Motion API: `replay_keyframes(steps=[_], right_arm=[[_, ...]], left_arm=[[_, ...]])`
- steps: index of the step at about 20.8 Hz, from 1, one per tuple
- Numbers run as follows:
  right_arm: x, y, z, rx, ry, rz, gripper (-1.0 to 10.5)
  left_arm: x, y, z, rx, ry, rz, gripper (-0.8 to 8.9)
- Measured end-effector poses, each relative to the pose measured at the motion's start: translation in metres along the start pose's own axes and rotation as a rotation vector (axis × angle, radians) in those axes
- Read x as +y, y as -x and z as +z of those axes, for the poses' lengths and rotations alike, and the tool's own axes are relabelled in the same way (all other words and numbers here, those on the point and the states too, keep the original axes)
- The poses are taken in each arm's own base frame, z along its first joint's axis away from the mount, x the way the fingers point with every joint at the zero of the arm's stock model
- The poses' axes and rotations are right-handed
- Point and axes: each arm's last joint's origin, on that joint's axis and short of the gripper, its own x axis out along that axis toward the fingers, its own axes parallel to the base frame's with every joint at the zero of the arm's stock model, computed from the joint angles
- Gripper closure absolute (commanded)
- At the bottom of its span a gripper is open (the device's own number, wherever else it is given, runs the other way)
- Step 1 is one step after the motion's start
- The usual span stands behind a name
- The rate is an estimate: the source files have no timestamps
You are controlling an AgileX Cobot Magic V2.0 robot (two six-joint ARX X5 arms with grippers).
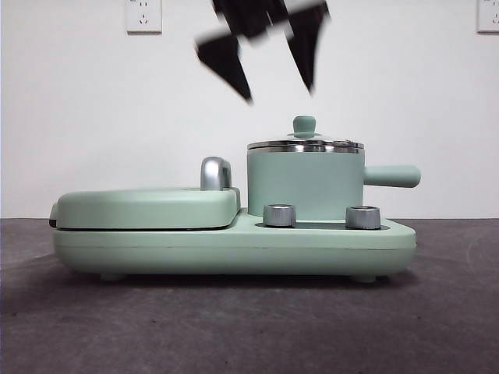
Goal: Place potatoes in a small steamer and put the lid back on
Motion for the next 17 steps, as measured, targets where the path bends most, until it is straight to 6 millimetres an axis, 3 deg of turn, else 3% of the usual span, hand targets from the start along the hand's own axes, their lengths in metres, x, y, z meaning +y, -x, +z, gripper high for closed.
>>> replay_keyframes(steps=[2,4,8,12,17], right_arm=[[0.002,0.0,0.002,-0.017,-0.003,0.033,5.6],[0.005,0.0,0.006,-0.041,-0.006,0.099,5.6],[0.009,0.001,0.011,-0.081,0.016,0.197,5.6],[0.01,0.001,0.013,-0.099,0.031,0.21,5.6],[0.014,-0.005,0.019,-0.086,0.059,0.256,5.6]], left_arm=[[0.002,0.05,-0.007,-0.008,0.018,0.0,2.84],[0.003,0.084,-0.016,-0.002,0.037,0.0,2.84],[0.003,0.124,-0.041,-0.008,0.05,-0.005,2.84],[0.001,0.147,-0.071,-0.01,0.054,-0.013,2.85],[0.003,0.159,-0.118,-0.068,0.084,-0.018,2.86]])
